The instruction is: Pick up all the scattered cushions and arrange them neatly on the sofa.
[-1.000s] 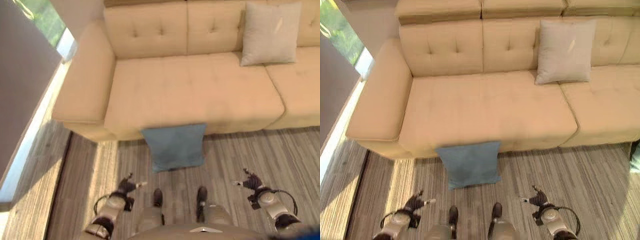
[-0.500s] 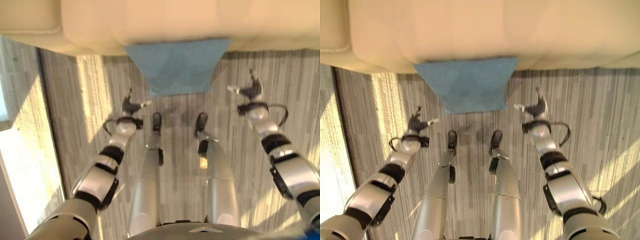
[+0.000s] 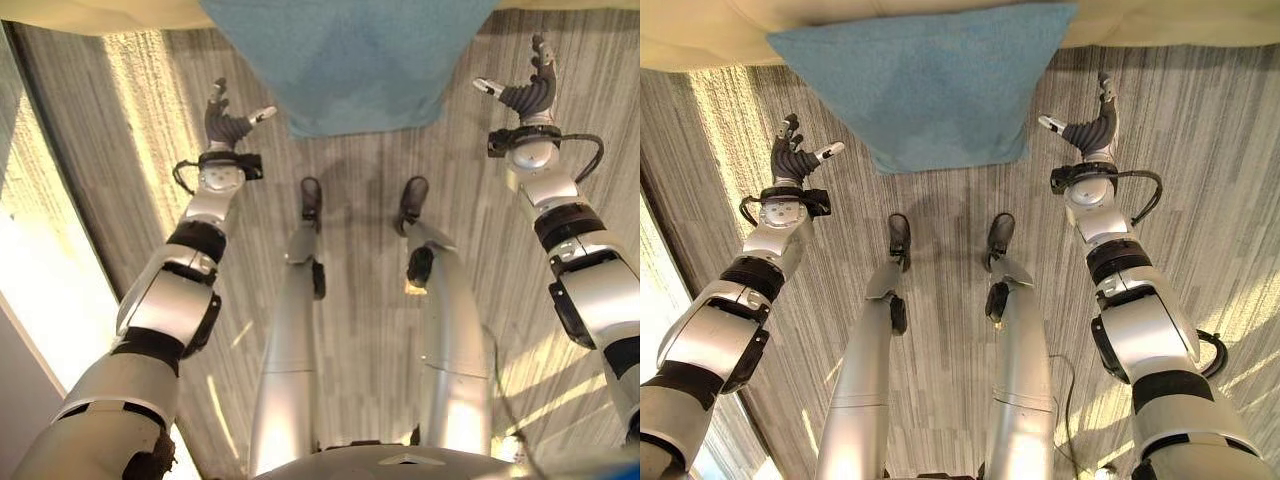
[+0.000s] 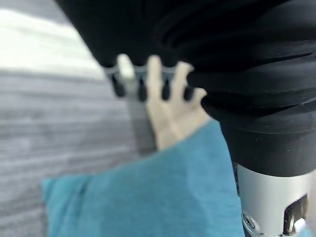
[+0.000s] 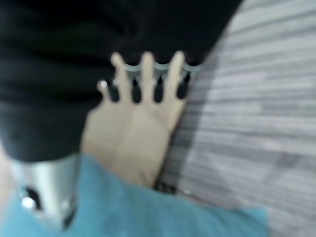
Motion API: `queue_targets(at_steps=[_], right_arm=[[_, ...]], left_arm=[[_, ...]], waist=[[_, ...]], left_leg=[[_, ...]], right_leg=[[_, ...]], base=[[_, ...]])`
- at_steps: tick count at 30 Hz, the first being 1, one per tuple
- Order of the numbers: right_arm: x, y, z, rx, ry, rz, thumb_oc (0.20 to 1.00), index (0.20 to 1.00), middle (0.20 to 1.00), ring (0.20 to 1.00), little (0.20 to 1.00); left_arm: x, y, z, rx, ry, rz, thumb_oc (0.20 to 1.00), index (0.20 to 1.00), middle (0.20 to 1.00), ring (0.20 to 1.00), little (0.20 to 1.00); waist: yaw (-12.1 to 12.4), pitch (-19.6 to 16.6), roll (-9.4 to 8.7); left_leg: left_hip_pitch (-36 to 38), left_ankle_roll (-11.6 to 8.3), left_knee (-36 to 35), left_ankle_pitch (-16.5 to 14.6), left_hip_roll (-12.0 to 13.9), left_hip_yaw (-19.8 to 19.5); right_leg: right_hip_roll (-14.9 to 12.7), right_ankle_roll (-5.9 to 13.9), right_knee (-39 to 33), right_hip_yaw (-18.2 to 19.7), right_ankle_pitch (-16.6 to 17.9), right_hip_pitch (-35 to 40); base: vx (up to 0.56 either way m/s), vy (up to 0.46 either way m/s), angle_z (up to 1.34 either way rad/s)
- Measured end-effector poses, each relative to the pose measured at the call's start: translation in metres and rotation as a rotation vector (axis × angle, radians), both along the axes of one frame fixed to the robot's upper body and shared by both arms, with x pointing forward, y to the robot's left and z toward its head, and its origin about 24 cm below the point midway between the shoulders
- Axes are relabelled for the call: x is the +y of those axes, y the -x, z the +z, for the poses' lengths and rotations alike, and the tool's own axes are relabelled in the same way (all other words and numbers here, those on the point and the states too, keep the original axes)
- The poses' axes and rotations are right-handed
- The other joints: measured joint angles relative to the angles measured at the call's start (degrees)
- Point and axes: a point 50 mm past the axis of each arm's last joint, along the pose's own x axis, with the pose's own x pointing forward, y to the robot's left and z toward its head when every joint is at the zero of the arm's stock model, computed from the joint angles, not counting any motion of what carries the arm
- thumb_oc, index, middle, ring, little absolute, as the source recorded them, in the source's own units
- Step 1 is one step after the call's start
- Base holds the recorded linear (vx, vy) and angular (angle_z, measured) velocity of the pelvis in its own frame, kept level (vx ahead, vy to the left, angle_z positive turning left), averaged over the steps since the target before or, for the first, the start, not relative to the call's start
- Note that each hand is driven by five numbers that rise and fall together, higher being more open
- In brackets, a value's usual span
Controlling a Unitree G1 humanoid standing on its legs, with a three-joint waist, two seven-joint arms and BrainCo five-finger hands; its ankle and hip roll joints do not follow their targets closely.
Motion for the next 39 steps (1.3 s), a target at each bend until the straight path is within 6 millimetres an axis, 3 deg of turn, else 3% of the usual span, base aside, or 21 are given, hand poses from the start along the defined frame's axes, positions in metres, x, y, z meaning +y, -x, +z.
queue_targets(at_steps=[9, 11, 12, 15, 17, 25, 30, 38, 39], right_arm=[[0.002, -0.001, 0.016, -0.054, -0.061, 0.025, 1.000, 1.000, 1.000, 1.000, 1.000], [0.005, -0.002, 0.024, -0.074, -0.078, 0.036, 1.000, 1.000, 1.000, 1.000, 1.000], [0.015, -0.003, 0.045, -0.124, -0.059, 0.066, 1.000, 1.000, 1.000, 1.000, 1.000], [0.023, -0.002, 0.064, -0.166, -0.026, 0.086, 1.000, 1.000, 1.000, 1.000, 1.000], [0.025, -0.001, 0.076, -0.197, -0.023, 0.092, 1.000, 1.000, 1.000, 1.000, 1.000], [0.021, -0.001, 0.076, -0.188, 0.016, 0.077, 1.000, 1.000, 1.000, 1.000, 1.000], [0.025, 0.000, 0.088, -0.217, 0.002, 0.094, 1.000, 1.000, 1.000, 1.000, 1.000], [0.051, -0.003, 0.088, -0.204, -0.062, 0.182, 1.000, 1.000, 1.000, 1.000, 1.000], [0.057, -0.004, 0.087, -0.198, -0.076, 0.202, 0.853, 0.853, 0.853, 0.853, 0.853]], left_arm=[[-0.006, -0.006, 0.049, -0.110, -0.013, -0.047, 1.000, 1.000, 1.000, 1.000, 1.000], [-0.012, -0.008, 0.063, -0.136, -0.038, -0.068, 1.000, 1.000, 1.000, 1.000, 1.000], [-0.018, -0.008, 0.083, -0.178, -0.040, -0.083, 1.000, 1.000, 1.000, 1.000, 1.000], [-0.022, -0.008, 0.094, -0.202, -0.041, -0.091, 1.000, 1.000, 1.000, 1.000, 1.000], [-0.023, -0.008, 0.096, -0.208, -0.036, -0.092, 1.000, 1.000, 1.000, 1.000, 1.000], [-0.031, -0.010, 0.093, -0.192, -0.080, -0.105, 1.000, 1.000, 1.000, 1.000, 1.000], [-0.045, -0.011, 0.093, -0.191, -0.105, -0.136, 1.000, 1.000, 1.000, 1.000, 1.000], [-0.054, -0.012, 0.093, -0.194, -0.066, -0.147, 1.000, 1.000, 1.000, 1.000, 1.000], [-0.056, -0.012, 0.093, -0.195, -0.064, -0.149, 1.000, 1.000, 1.000, 1.000, 1.000]], waist=[[-0.1, -0.8, 0.17], [0.0, -0.8, 0.21], [0.1, -0.9, 0.37], [0.3, -1.2, 0.90], [0.5, -1.2, 0.92], [0.9, -1.2, 0.99], [1.9, -1.2, 1.00], [1.7, -1.2, 1.00], [1.7, -1.2, 1.00]], left_leg=[[-7.5, -0.14, 3.3, -0.4, -0.1, 0.4], [-8.7, 0.00, 4.5, -0.8, -0.1, 0.4], [-10.7, 0.13, 6.9, -1.7, -0.1, 0.5], [-13.5, 0.46, 9.2, -2.6, -0.2, 0.6], [-15.1, 0.66, 11.1, -3.2, -0.2, 1.3], [-16.1, 1.37, 15.9, -5.4, -0.2, 1.4], [-16.5, 1.58, 16.9, -5.8, -0.3, 1.2], [-16.5, 1.46, 17.8, -5.8, -0.6, 1.1], [-16.5, 1.46, 18.1, -5.8, -0.6, 1.0]], right_leg=[[0.1, 0.12, 1.6, 0.9, 0.6, -7.2], [0.0, 0.07, 2.0, 1.0, 0.7, -8.0], [-0.1, 0.18, 3.4, 1.5, 0.6, -9.7], [-0.2, 0.44, 4.6, 1.9, 0.3, -12.1], [-0.1, 0.43, 6.0, 2.7, 0.2, -13.7], [-0.2, 1.22, 8.6, 3.6, -0.5, -13.8], [-0.4, 1.48, 9.4, 3.5, -0.7, -13.8], [-0.7, 1.26, 10.4, 3.5, -0.9, -13.8], [-0.7, 1.24, 10.7, 3.5, -0.9, -13.8]], base=[[0.02, 0.001, -0.01], [0.06, 0.020, -0.04], [0.06, 0.018, -0.05], [0.05, 0.024, -0.03], [0.05, 0.034, -0.04], [0.02, 0.001, -0.03], [0.00, 0.000, 0.00], [0.00, -0.016, 0.01], [0.00, 0.000, 0.00]])
